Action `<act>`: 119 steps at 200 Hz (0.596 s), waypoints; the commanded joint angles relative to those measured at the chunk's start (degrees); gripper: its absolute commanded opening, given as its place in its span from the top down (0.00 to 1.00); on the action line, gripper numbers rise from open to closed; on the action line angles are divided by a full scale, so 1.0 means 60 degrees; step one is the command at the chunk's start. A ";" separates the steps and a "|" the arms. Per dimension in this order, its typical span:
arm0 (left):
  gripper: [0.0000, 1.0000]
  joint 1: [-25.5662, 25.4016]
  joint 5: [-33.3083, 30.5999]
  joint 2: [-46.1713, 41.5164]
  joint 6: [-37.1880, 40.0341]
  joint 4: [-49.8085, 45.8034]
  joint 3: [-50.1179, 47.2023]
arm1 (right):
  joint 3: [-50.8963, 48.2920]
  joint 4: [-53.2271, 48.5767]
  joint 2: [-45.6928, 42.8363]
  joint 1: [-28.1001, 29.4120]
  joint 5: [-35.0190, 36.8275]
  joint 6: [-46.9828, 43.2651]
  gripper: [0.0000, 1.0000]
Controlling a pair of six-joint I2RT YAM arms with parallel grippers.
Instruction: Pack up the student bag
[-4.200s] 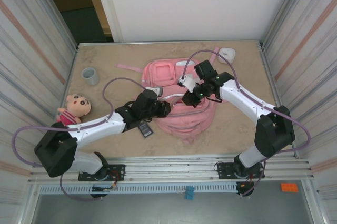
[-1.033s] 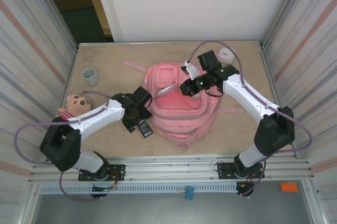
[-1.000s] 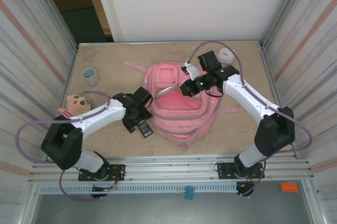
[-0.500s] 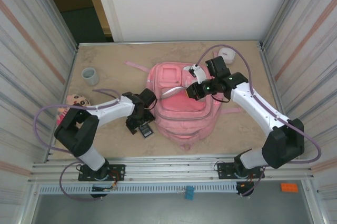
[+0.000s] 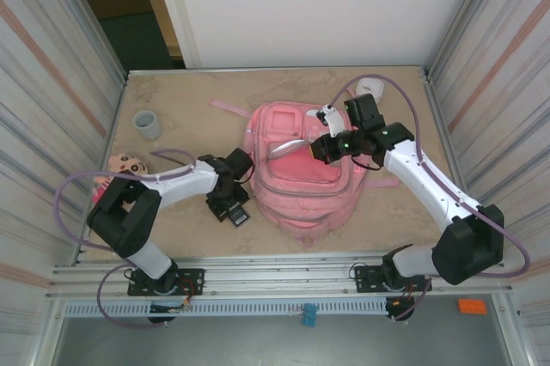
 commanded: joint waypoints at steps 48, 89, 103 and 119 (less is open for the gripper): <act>0.57 -0.0856 -0.0973 -0.3509 -0.1661 -0.0737 -0.0362 | -0.0099 0.0859 -0.0377 -0.0104 -0.0336 0.0608 0.99; 0.59 -0.1751 -0.1949 -0.4443 0.0958 0.0190 0.0546 | -0.0084 0.0933 -0.0445 -0.0100 -0.0548 0.0228 0.98; 0.62 -0.1782 -0.1772 -0.4722 0.2969 0.1777 0.0378 | -0.0068 0.0967 -0.0472 -0.0122 -0.0700 0.0025 0.98; 0.64 -0.1773 -0.1590 -0.5098 0.5071 0.3463 0.0005 | -0.0039 0.0977 -0.0476 -0.0141 -0.0885 -0.0088 0.98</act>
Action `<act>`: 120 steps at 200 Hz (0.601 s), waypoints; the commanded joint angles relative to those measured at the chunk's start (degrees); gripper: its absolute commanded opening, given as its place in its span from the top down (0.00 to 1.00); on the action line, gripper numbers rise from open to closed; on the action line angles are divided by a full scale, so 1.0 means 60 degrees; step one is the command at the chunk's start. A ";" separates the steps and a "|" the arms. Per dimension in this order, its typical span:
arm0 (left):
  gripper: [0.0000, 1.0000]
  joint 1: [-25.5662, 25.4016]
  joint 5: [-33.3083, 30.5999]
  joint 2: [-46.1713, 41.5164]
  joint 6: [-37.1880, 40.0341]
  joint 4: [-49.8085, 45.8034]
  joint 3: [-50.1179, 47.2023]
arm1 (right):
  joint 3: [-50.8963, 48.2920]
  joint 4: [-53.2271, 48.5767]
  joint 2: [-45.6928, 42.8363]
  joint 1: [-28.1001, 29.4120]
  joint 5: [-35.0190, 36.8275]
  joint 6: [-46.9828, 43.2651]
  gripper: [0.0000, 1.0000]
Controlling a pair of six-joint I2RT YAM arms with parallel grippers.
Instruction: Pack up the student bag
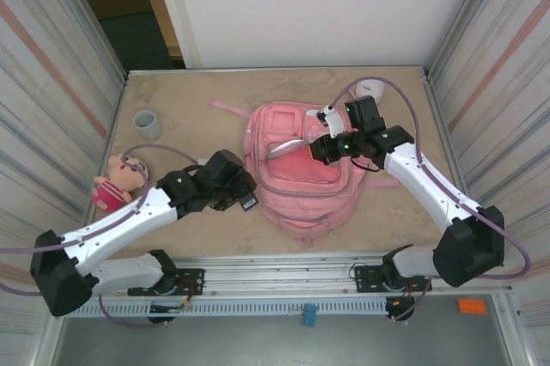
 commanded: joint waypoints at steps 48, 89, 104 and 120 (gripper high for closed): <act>0.64 -0.0055 0.1506 -0.0881 1.1034 0.5152 -0.0509 | 0.0290 0.0589 -0.0360 -0.0135 -0.1271 -0.0498 0.98; 0.67 -0.0293 0.3462 0.0318 1.6604 0.2269 0.1560 | 0.0314 0.0655 -0.0447 -0.0141 -0.1394 -0.0802 0.97; 0.67 -0.0831 0.2661 0.0787 1.8496 0.1489 0.2036 | 0.0301 0.0666 -0.0447 -0.0144 -0.1353 -0.0932 0.97; 0.67 -0.1206 0.1913 0.1187 1.9838 0.1380 0.2156 | 0.0320 0.0669 -0.0439 -0.0145 -0.1394 -0.1016 0.97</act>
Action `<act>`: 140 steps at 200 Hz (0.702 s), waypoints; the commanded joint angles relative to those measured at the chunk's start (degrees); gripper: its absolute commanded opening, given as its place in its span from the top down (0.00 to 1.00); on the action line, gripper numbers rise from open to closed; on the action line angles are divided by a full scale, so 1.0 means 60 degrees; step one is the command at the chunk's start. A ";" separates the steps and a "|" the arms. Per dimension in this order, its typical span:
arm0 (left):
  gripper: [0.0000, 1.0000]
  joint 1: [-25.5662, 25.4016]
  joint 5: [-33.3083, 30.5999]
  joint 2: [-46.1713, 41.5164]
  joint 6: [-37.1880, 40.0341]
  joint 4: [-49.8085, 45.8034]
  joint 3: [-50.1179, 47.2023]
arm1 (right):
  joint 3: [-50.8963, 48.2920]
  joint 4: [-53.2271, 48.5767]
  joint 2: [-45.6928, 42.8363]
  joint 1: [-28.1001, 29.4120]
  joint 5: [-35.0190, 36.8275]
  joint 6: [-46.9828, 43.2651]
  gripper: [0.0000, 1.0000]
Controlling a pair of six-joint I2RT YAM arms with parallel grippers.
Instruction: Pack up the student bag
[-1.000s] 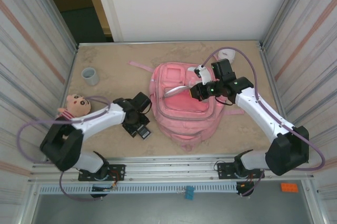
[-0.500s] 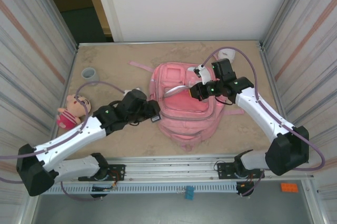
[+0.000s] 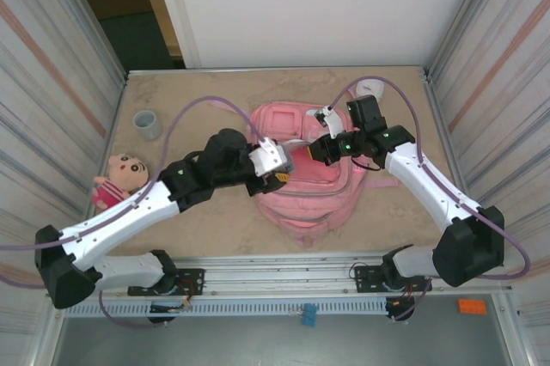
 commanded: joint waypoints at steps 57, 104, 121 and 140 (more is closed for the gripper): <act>0.69 -0.0538 -0.1241 0.1434 0.5817 0.0086 0.0233 | 0.0200 0.0496 -0.0719 -0.0058 -0.0972 -0.0664 0.95; 0.68 -0.0284 -0.1255 0.2184 0.5809 0.1241 0.0252 | 0.0097 0.0508 -0.0910 -0.0074 -0.1206 -0.0685 0.95; 0.64 -0.0156 -0.1459 0.2450 0.5819 0.1209 0.0445 | 0.0036 0.0505 -0.0986 -0.0063 -0.1218 -0.0706 0.95; 0.56 -0.0040 -0.1378 0.2556 0.5584 0.1292 0.0508 | 0.0036 0.0503 -0.1022 -0.0072 -0.1319 -0.0768 0.95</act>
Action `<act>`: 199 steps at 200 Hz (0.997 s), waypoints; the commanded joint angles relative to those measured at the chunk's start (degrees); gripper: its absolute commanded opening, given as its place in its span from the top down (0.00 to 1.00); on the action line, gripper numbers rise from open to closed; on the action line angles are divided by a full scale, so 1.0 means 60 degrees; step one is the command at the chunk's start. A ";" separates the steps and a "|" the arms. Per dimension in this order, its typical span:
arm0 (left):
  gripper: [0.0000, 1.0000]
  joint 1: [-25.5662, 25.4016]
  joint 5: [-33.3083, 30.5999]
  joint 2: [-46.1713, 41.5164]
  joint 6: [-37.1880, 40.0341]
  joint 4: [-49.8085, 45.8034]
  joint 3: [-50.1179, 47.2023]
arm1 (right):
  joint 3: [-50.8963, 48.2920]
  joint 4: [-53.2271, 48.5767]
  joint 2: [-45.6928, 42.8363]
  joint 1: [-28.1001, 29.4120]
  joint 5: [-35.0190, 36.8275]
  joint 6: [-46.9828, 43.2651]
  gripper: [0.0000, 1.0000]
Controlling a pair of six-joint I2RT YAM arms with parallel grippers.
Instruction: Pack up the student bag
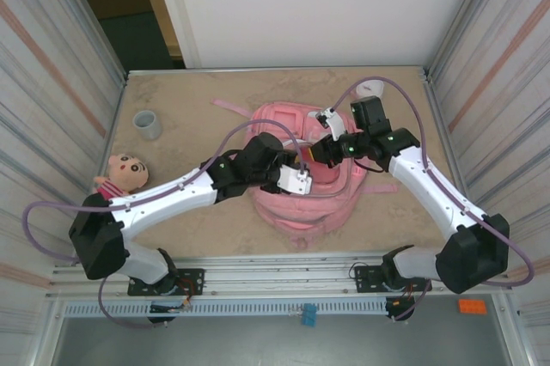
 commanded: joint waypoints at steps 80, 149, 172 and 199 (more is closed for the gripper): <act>0.31 0.0177 -0.0285 -0.0630 -0.1227 0.1058 -0.0455 | 0.0226 0.0509 -0.0555 -0.0048 -0.0946 -0.0380 0.95; 0.38 0.0177 -0.0529 -0.0855 -0.1783 0.1141 -0.0596 | 0.0245 0.0461 -0.0627 -0.0061 -0.0970 -0.0409 0.95; 0.38 0.0173 -0.0401 -0.1215 -0.2282 0.1172 -0.0708 | 0.0248 0.0326 -0.0735 -0.0059 -0.0985 -0.0676 0.95; 0.34 0.0306 -0.0654 -0.1795 -0.4143 0.1477 -0.0923 | -0.0054 -0.0050 -0.1058 0.0191 -0.0964 -0.2277 0.95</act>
